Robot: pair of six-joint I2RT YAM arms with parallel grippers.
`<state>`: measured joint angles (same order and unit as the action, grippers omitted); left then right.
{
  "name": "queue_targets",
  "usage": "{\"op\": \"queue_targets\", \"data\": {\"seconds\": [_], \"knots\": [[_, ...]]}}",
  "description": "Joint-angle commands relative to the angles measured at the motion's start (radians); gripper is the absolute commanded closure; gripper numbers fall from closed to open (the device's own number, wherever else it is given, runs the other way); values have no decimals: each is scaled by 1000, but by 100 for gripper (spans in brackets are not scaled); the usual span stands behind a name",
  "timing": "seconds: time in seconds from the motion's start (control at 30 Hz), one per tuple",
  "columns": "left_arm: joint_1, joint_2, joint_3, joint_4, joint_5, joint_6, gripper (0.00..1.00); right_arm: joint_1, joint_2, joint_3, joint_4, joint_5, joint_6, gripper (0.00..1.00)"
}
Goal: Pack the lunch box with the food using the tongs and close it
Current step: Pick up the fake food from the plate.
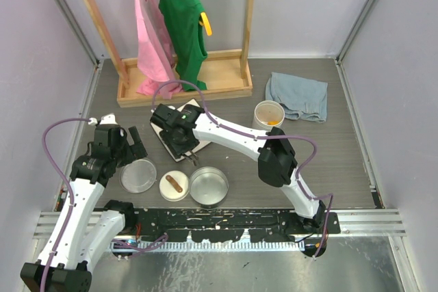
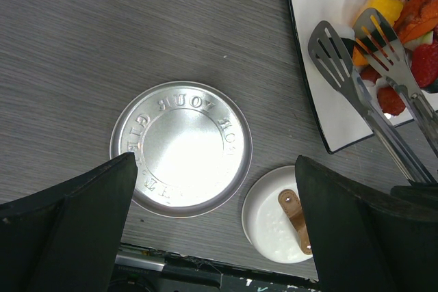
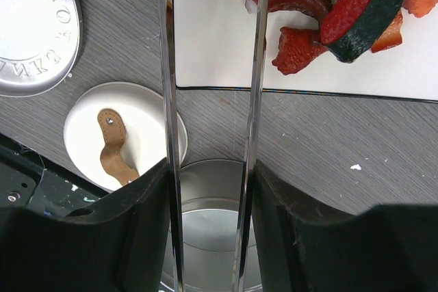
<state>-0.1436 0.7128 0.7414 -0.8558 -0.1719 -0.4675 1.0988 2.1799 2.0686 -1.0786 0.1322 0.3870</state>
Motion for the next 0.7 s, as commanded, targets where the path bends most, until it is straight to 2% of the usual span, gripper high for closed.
{"op": "queue_targets", "data": {"seconds": [0.0, 0.37, 0.67], "knots": [[4, -10, 12, 39, -23, -5, 0, 4, -11, 49, 5, -3, -7, 49], [4, -9, 13, 40, -21, -6, 0, 4, -43, 16, 21, -14, -4, 53], [4, -7, 13, 40, -19, -7, 0, 4, -28, 18, 13, -8, 0, 51]]}}
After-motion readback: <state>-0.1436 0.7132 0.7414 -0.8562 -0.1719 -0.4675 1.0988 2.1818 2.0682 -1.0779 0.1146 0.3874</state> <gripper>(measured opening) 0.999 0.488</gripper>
